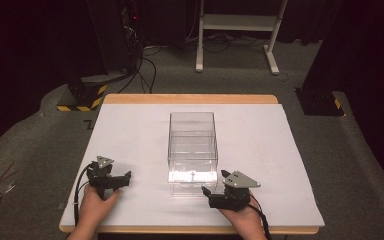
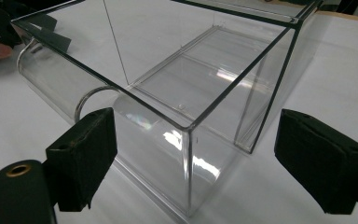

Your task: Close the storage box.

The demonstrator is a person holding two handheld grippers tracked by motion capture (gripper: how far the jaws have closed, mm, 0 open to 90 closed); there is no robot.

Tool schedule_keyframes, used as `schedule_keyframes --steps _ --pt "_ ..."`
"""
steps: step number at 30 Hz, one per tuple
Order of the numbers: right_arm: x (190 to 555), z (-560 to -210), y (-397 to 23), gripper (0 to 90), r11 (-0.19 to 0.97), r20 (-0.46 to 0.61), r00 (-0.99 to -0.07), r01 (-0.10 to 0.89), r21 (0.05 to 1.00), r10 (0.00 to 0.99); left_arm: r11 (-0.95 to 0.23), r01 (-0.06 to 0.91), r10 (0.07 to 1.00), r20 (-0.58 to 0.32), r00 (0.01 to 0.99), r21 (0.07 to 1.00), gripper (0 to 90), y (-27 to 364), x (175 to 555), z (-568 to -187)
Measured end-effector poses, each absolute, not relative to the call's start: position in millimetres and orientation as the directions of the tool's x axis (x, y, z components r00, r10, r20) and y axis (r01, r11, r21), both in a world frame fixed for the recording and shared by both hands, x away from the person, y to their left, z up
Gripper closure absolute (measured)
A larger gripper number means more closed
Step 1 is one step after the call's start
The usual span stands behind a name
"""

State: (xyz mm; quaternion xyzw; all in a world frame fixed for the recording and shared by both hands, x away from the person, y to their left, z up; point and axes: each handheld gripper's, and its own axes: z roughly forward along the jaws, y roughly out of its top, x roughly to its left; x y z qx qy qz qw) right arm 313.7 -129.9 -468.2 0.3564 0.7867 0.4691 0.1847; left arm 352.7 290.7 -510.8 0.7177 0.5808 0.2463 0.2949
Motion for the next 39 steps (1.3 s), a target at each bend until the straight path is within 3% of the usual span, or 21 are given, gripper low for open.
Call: schedule_keyframes --steps 39 --pt "349.0 -470.9 -126.5 11.7 0.285 0.047 -0.628 0.417 0.863 0.777 -0.152 0.689 0.979 0.011 0.204 0.709 0.5 290.7 352.8 -510.7"
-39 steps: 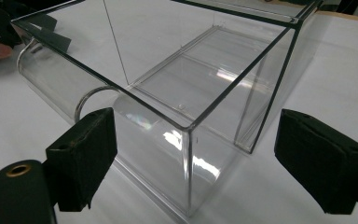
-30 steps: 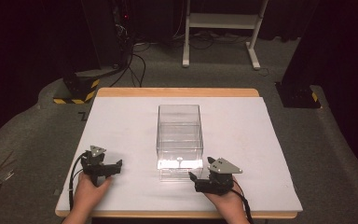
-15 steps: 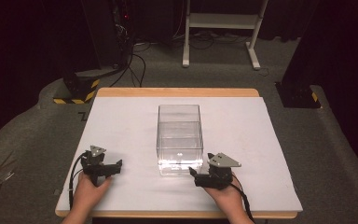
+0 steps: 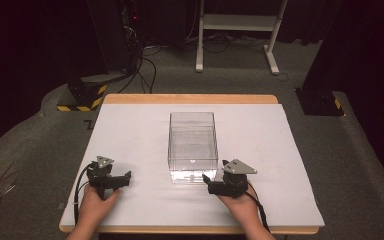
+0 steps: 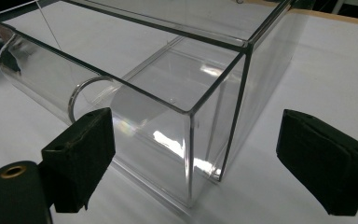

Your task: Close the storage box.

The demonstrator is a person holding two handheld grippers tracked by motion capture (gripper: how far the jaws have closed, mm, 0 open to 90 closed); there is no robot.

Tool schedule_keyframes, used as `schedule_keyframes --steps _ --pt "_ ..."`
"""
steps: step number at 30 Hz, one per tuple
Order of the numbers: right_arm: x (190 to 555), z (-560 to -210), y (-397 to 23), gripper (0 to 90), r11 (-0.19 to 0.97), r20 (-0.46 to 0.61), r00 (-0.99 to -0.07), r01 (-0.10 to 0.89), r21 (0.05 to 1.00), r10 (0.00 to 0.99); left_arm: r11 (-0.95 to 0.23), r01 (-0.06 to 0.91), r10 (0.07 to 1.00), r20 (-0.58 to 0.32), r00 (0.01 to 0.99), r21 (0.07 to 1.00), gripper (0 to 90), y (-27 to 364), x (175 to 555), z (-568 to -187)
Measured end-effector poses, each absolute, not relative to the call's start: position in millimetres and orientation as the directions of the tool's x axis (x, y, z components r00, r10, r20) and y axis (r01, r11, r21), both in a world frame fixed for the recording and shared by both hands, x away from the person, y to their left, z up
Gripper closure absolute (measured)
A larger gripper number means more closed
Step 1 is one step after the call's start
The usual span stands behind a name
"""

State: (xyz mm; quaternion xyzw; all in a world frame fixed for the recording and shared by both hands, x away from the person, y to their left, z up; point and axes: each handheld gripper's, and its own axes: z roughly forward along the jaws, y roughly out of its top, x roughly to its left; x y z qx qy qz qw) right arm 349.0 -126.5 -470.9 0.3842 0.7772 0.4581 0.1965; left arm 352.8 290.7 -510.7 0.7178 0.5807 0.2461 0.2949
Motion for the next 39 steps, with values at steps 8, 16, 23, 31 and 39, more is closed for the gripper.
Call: schedule_keyframes --steps 8,16,23,31,39 --pt "358.0 -472.7 -125.6 11.8 0.269 0.052 -0.617 0.415 0.869 0.785 -0.152 0.69 0.979 0.011 0.205 0.708 0.5 290.8 352.7 -510.6" --pt "366.2 -473.2 -124.0 12.1 0.261 0.052 -0.606 0.418 0.87 0.794 -0.153 0.69 0.979 0.012 0.206 0.708 0.5 290.8 352.7 -510.5" --pt "373.6 -473.3 -122.6 12.3 0.253 0.058 -0.596 0.424 0.87 0.801 -0.152 0.69 0.979 0.011 0.205 0.708 0.5 290.8 352.7 -510.6" --pt "382.2 -473.4 -121.2 12.9 0.244 0.063 -0.586 0.429 0.87 0.808 -0.152 0.69 0.979 0.01 0.206 0.707 0.5 290.9 352.9 -510.6" --pt "386.2 -474.6 -121.1 13.0 0.235 0.07 -0.579 0.434 0.869 0.812 -0.152 0.69 0.979 0.01 0.205 0.707 0.5 290.9 352.9 -510.6"
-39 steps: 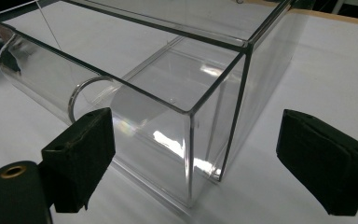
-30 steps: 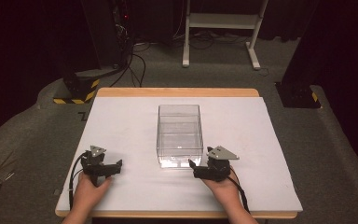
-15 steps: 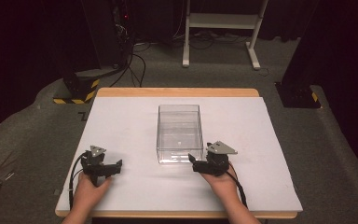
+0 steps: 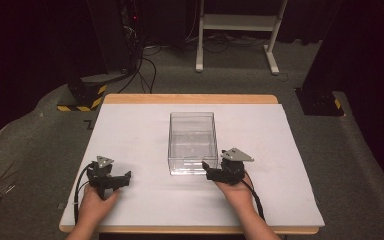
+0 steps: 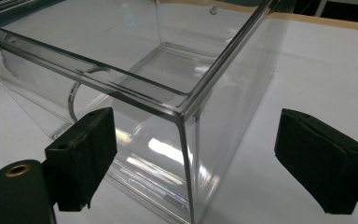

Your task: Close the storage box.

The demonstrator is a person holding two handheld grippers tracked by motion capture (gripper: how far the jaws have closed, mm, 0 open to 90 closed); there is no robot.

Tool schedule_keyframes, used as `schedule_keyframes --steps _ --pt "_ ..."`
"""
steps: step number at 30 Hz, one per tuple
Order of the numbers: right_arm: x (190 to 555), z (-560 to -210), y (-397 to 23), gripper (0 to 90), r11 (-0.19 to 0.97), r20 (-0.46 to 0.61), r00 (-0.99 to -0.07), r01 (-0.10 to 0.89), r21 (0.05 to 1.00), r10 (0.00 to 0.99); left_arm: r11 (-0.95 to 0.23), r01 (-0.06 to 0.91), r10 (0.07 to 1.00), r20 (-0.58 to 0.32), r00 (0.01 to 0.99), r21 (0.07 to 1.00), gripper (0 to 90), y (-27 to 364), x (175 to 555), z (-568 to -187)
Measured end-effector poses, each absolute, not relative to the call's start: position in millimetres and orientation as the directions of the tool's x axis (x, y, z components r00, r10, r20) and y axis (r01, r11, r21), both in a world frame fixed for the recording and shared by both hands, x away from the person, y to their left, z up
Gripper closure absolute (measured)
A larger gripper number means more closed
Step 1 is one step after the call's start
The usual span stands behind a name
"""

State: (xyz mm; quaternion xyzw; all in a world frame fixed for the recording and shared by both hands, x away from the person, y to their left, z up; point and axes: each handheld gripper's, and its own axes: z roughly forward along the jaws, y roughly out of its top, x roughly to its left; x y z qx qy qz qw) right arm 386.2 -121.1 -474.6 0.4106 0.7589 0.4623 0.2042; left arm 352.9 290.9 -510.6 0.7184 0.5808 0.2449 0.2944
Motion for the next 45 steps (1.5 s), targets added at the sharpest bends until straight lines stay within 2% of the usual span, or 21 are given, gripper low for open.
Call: schedule_keyframes --steps 33,45 --pt "396.7 -476.8 -123.6 13.5 0.237 0.078 -0.561 0.466 0.853 0.824 -0.151 0.69 0.979 0.009 0.205 0.708 0.4 291.0 352.9 -510.7" --pt "378.4 -463.9 -126.9 13.8 0.229 0.075 -0.584 0.429 0.874 0.808 -0.152 0.689 0.979 0.011 0.205 0.709 0.5 290.9 352.8 -510.7"
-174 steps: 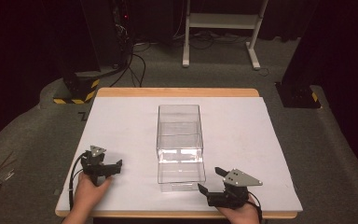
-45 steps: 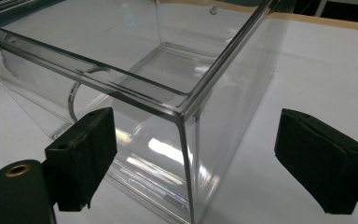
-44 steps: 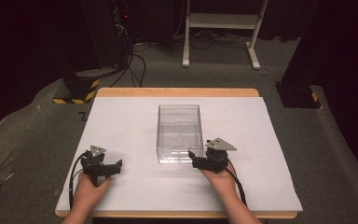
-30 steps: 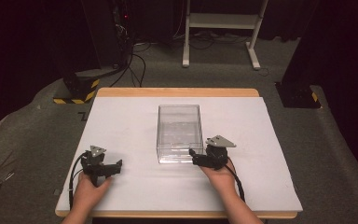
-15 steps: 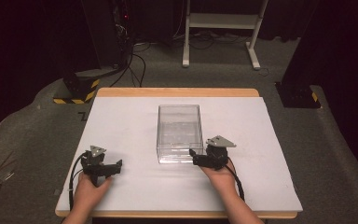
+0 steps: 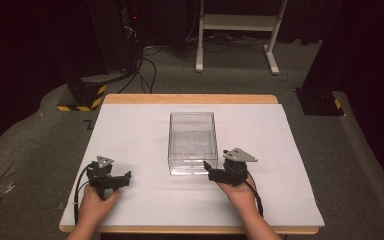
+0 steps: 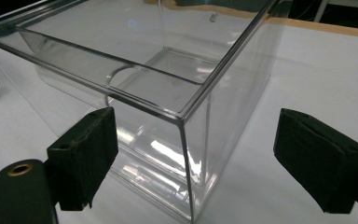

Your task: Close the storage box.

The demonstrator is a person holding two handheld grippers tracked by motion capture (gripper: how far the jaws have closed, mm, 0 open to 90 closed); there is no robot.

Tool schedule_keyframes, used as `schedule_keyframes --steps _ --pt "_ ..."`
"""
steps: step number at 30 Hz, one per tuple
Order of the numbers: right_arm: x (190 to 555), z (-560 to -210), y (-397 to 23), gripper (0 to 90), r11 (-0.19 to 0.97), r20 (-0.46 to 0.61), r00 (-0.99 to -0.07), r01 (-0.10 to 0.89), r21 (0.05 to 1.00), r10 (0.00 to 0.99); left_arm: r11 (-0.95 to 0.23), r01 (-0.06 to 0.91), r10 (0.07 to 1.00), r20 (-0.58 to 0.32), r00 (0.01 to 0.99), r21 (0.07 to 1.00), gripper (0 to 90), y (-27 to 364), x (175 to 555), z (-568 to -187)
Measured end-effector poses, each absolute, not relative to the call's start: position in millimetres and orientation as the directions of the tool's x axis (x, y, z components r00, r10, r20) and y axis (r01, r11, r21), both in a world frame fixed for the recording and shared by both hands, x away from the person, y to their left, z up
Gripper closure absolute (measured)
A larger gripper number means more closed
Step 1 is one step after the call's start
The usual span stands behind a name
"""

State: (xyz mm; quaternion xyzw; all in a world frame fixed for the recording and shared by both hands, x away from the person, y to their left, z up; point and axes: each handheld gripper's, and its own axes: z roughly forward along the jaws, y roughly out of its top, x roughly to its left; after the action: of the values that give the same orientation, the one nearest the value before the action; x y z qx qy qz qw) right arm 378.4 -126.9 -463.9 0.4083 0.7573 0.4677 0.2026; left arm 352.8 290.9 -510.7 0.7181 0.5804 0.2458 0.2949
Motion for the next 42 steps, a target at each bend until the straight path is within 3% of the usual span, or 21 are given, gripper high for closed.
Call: schedule_keyframes --steps 14,32,42 --pt "356.6 -451.9 -155.4 14.3 0.213 0.074 -0.585 0.406 0.888 0.807 -0.154 0.687 0.979 0.014 0.205 0.71 0.6 290.6 352.5 -510.8" --pt "346.5 -479.9 -236.5 15.7 0.178 0.061 -0.432 0.492 0.852 0.9 -0.155 0.688 0.978 0.014 0.206 0.709 0.6 290.7 352.5 -510.7" --pt "337.9 -492.7 -266.4 17.7 0.235 -0.023 -0.373 0.533 0.813 0.927 -0.154 0.687 0.979 0.014 0.205 0.71 0.6 290.6 352.4 -510.8"
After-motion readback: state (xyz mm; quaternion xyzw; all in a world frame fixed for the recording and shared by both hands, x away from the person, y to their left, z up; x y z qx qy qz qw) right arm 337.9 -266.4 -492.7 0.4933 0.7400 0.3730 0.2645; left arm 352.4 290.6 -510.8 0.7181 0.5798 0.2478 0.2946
